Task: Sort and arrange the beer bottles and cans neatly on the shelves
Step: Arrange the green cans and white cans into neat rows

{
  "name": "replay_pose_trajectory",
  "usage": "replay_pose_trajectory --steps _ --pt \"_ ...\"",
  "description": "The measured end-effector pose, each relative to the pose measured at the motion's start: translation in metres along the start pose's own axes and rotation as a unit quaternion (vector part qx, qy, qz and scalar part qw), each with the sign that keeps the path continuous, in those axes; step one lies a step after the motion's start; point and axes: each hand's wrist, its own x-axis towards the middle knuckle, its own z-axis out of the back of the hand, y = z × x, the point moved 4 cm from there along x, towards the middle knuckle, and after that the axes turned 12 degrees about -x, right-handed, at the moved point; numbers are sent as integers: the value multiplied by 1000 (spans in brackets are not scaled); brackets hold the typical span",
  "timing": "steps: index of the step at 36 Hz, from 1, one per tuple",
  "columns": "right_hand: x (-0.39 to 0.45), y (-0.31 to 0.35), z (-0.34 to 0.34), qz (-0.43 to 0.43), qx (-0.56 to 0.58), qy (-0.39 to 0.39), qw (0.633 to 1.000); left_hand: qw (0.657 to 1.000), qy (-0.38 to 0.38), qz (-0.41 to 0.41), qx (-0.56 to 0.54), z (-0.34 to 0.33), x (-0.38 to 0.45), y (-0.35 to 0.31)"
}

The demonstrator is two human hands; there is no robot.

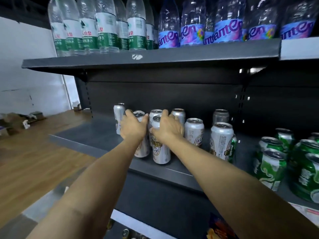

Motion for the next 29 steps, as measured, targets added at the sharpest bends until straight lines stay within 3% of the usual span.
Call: replay_pose_trajectory --steps 19,24,29 --pt "-2 17 -29 -62 -55 23 996 989 142 17 -45 -12 13 29" --pt "-28 9 -17 -62 -80 -9 995 994 95 18 -55 1 6 32" --pt "-65 -17 -8 -66 -120 2 991 996 57 -73 8 19 -19 26"
